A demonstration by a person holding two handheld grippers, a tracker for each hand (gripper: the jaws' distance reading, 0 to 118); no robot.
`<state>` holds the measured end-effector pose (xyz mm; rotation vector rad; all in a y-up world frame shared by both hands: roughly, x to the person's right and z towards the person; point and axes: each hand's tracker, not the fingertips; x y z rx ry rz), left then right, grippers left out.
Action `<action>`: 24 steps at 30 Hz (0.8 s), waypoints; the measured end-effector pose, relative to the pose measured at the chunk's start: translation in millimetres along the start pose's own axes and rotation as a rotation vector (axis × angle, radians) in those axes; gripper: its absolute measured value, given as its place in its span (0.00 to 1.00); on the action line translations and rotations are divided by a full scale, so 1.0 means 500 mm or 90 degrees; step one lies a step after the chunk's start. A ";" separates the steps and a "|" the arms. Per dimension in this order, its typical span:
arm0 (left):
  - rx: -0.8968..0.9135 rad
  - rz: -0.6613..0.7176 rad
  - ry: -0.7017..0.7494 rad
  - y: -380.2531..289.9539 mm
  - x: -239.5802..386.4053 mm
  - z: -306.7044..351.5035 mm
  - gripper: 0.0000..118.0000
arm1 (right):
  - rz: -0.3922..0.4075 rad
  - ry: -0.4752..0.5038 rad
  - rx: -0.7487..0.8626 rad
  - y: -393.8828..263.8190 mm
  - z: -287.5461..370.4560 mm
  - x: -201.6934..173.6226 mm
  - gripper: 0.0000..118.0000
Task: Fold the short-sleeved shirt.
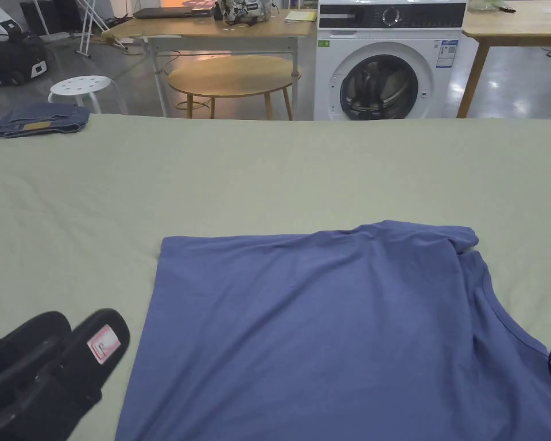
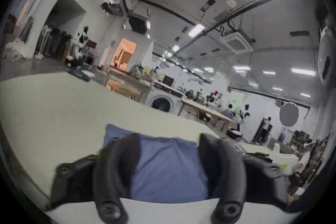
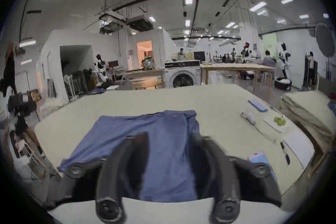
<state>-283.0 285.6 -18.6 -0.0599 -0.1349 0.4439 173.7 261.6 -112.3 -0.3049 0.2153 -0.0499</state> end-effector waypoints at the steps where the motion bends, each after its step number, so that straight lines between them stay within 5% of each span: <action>1: 0.020 -0.019 0.009 0.003 0.005 0.003 0.05 | -0.001 0.002 -0.004 -0.005 -0.007 -0.002 0.16; 4: 0.007 -0.028 0.042 0.013 0.020 -0.003 0.00 | 0.004 0.015 -0.016 -0.012 -0.012 -0.011 0.00; 9: -0.028 -0.152 0.044 0.022 0.016 0.000 0.00 | 0.020 0.014 -0.023 -0.019 -0.016 -0.015 0.00; 12: -0.029 -0.056 -0.012 0.021 0.010 -0.004 0.00 | 0.011 0.012 -0.024 -0.022 -0.014 -0.007 0.00; 16: -0.077 -0.198 0.140 0.002 0.015 -0.019 0.00 | -0.015 0.016 -0.024 -0.027 -0.010 0.006 0.00; 21: -0.241 -0.124 0.194 -0.068 -0.088 -0.018 0.00 | -0.025 -0.004 -0.043 -0.045 -0.006 0.027 0.00; 22: -0.269 -0.130 0.223 -0.090 -0.110 -0.019 0.05 | -0.035 -0.005 -0.053 -0.051 -0.005 0.032 0.00; 24: -0.321 -0.137 0.238 -0.140 -0.156 -0.010 0.41 | -0.059 -0.004 -0.073 -0.065 -0.006 0.046 0.00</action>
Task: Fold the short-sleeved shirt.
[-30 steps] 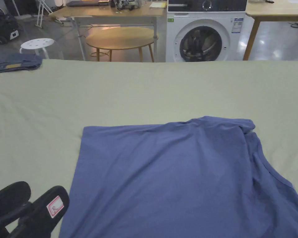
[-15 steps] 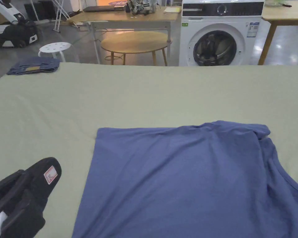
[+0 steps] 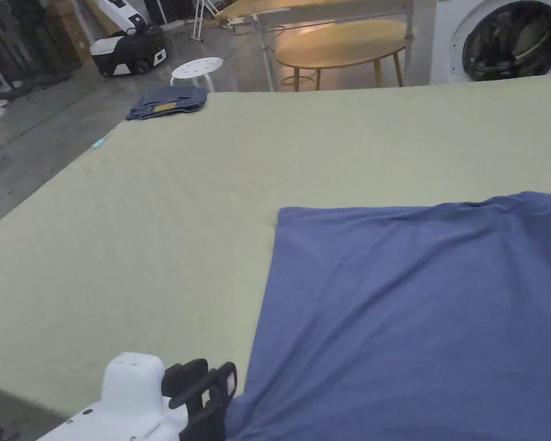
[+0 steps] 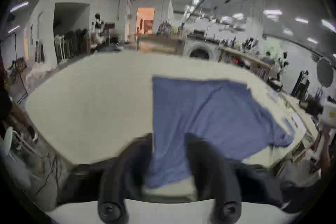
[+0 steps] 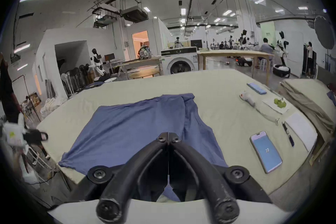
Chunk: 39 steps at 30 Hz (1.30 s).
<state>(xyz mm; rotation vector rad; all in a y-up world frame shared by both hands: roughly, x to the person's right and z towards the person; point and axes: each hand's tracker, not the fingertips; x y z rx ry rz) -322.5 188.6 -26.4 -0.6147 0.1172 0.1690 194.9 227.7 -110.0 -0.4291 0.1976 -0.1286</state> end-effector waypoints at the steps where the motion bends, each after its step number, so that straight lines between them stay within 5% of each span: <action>1: -0.037 0.011 -0.003 -0.022 -0.014 -0.018 0.47 | -0.011 0.000 -0.011 -0.004 -0.002 -0.001 0.00; 10: -0.172 0.043 -0.005 -0.117 -0.026 -0.138 0.45 | -0.051 -0.017 -0.049 -0.023 -0.015 0.021 0.00; 12: -0.157 0.014 0.026 -0.123 -0.008 -0.139 0.37 | -0.049 -0.026 -0.054 -0.025 -0.015 0.024 0.00; 16: -0.177 -0.020 0.030 -0.117 0.000 -0.142 0.02 | -0.058 -0.047 -0.066 -0.034 -0.016 0.041 0.00; 20: -0.208 -0.061 0.027 -0.117 0.038 -0.148 0.01 | -0.049 -0.120 -0.085 -0.040 -0.004 0.073 0.02; 21: -0.199 -0.081 0.040 -0.117 0.044 -0.150 0.01 | -0.049 -0.130 -0.099 -0.043 -0.002 0.086 0.10; 23: -0.217 -0.062 0.042 -0.117 0.045 -0.163 0.01 | -0.052 -0.148 -0.150 -0.060 -0.009 0.121 0.65; 24: -0.213 -0.058 0.041 -0.115 0.043 -0.163 0.01 | -0.052 -0.168 -0.167 -0.073 -0.012 0.135 0.71; 33: -0.209 -0.026 0.038 -0.113 0.049 -0.144 0.01 | -0.120 -0.137 -0.287 -0.169 -0.107 0.242 0.64; 35: -0.206 -0.023 0.037 -0.109 0.052 -0.140 0.01 | -0.073 -0.172 -0.304 -0.175 -0.112 0.222 0.56; 36: -0.204 -0.020 0.038 -0.110 0.054 -0.138 0.01 | -0.042 -0.176 -0.298 -0.173 -0.105 0.210 0.45; 38: -0.196 -0.011 0.039 -0.111 0.054 -0.133 0.01 | -0.028 -0.154 -0.299 -0.166 -0.090 0.193 0.09; 39: -0.191 -0.005 0.032 -0.114 0.054 -0.131 0.01 | -0.036 -0.147 -0.298 -0.166 -0.087 0.189 0.03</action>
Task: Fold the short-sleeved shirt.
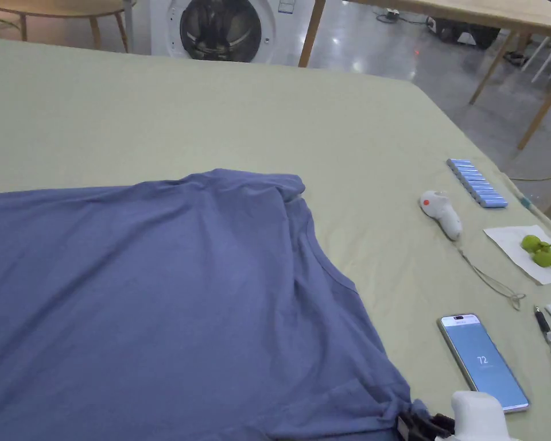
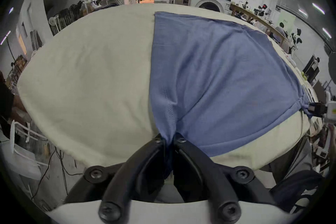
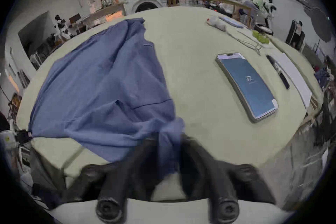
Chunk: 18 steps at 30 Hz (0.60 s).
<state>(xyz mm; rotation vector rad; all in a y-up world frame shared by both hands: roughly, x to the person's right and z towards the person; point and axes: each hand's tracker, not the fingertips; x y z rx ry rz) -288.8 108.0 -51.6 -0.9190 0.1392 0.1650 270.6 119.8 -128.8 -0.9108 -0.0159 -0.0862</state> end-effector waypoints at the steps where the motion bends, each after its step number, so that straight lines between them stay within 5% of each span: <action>1: 0.009 -0.003 -0.004 -0.003 -0.002 0.004 0.01 | -0.009 0.036 0.002 -0.003 0.002 -0.003 0.03; 5: 0.070 0.037 -0.038 0.010 -0.019 0.058 0.01 | 0.034 -0.004 0.051 0.022 0.035 -0.032 0.03; 10: 0.179 0.027 -0.072 0.136 -0.034 0.118 0.01 | 0.035 0.064 0.137 0.181 0.058 -0.051 0.03; 18: 0.181 0.027 -0.109 0.382 -0.084 -0.073 0.01 | 0.045 0.075 0.131 0.478 -0.159 -0.117 0.03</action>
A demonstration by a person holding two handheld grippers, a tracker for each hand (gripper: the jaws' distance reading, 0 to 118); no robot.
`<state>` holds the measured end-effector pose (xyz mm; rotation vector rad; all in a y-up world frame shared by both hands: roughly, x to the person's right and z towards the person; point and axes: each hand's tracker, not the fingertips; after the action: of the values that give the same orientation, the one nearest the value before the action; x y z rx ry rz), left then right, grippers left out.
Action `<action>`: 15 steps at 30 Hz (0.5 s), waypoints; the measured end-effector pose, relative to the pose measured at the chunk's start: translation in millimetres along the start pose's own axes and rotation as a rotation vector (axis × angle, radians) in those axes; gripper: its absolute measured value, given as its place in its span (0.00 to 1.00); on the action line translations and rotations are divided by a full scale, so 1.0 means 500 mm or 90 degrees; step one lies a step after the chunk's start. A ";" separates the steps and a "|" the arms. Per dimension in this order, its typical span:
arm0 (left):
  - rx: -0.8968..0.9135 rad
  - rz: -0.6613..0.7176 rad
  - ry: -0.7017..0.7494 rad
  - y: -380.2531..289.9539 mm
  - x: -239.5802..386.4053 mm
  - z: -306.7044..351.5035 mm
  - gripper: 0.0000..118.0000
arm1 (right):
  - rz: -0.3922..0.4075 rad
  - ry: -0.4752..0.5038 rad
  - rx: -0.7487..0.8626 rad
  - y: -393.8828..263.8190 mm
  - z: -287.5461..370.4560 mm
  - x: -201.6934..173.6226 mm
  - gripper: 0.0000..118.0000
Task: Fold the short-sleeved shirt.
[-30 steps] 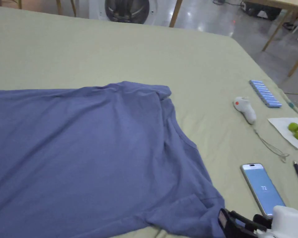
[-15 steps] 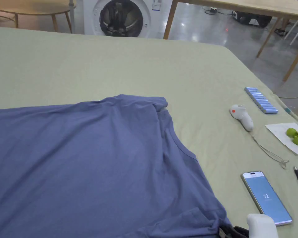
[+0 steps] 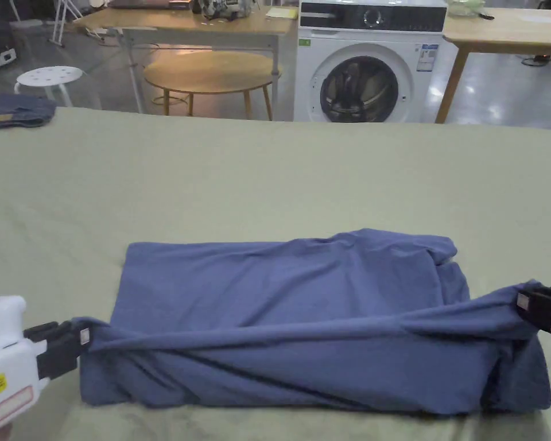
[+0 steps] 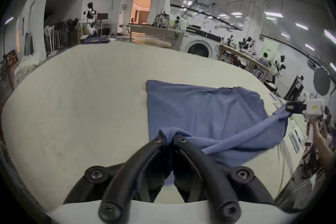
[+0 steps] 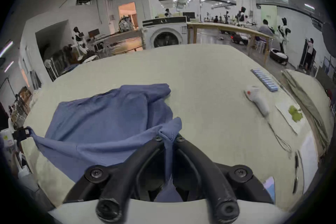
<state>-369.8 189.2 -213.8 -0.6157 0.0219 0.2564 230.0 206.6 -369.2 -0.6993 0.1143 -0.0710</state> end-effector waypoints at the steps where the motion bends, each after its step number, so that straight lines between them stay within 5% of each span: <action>1: -0.012 0.012 0.002 0.007 -0.016 -0.041 0.01 | 0.002 -0.007 -0.007 0.013 -0.038 -0.002 0.03; 3: -0.025 0.016 0.009 0.032 -0.025 -0.092 0.01 | -0.008 -0.039 -0.031 0.025 -0.097 -0.006 0.05; 5: -0.025 0.023 0.022 0.041 -0.028 -0.134 0.10 | -0.009 -0.034 -0.042 0.024 -0.160 0.008 0.36; 6: -0.023 0.027 0.021 0.045 -0.031 -0.145 0.32 | -0.006 -0.043 -0.049 0.022 -0.172 0.008 0.55; 7: -0.021 0.030 0.026 0.048 -0.032 -0.153 0.68 | -0.007 -0.047 -0.051 0.018 -0.181 0.010 0.62; 11: 0.011 0.020 -0.001 0.062 -0.043 -0.110 0.66 | -0.019 -0.028 0.008 0.006 -0.123 0.027 0.61; 15: 0.102 -0.018 -0.054 0.065 0.003 0.026 0.66 | 0.043 -0.002 0.106 -0.026 0.006 0.014 0.60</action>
<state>-376.8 222.3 -221.8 -0.4455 -0.0476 0.2509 237.2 198.2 -359.0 -0.5290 0.1280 -0.0151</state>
